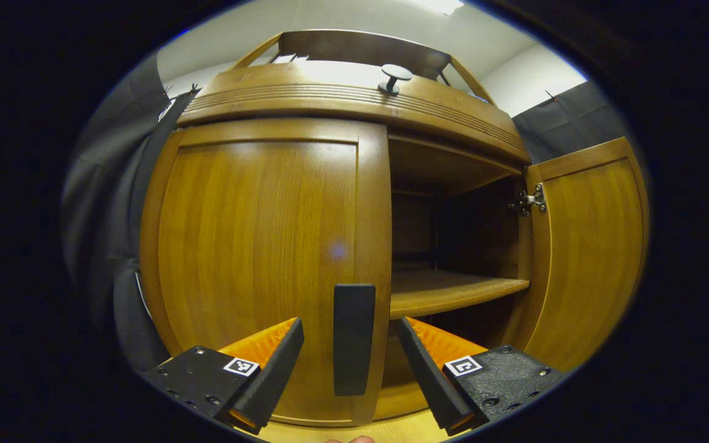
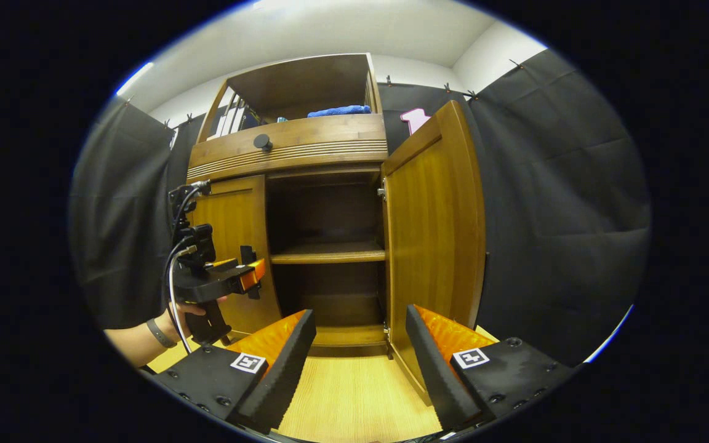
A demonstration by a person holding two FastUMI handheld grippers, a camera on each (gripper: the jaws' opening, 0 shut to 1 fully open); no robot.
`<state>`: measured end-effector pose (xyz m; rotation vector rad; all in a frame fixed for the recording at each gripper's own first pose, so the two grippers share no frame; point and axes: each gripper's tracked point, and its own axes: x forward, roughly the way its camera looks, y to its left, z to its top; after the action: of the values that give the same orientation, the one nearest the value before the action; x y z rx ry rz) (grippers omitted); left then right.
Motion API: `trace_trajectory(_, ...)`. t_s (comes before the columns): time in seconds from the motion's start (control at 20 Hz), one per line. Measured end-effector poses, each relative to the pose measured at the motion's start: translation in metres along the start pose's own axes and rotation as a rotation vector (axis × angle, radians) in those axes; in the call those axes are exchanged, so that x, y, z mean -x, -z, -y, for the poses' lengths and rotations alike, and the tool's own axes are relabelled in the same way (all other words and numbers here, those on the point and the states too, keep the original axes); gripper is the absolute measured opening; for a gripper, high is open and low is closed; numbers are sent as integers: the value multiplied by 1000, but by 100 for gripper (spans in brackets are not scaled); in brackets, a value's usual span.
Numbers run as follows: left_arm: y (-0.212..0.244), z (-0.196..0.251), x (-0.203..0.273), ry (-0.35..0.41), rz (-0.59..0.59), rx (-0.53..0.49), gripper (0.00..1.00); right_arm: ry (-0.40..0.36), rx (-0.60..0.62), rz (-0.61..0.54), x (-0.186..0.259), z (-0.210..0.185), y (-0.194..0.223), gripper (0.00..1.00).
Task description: Open the right door of the double-door shoe cabinet with the right hand, and open the left door with the left hand.
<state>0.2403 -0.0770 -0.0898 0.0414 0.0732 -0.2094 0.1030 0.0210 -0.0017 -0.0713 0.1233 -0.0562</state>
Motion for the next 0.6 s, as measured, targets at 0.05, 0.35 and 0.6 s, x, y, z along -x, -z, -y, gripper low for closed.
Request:
trace_trajectory(0.05, 3, -3, -3, -7, -6, 5, 94, 8, 2, -1, 0, 2, 1, 89)
trace_trajectory(0.35, 15, -13, -15, -41, -30, -13, 91, 10, 17, -7, -12, 1, -8, 89)
trace_trajectory(0.6, 14, -23, -14, -90, -30, 1, 77, -18, 27, -18, -14, -10, -4, 89)
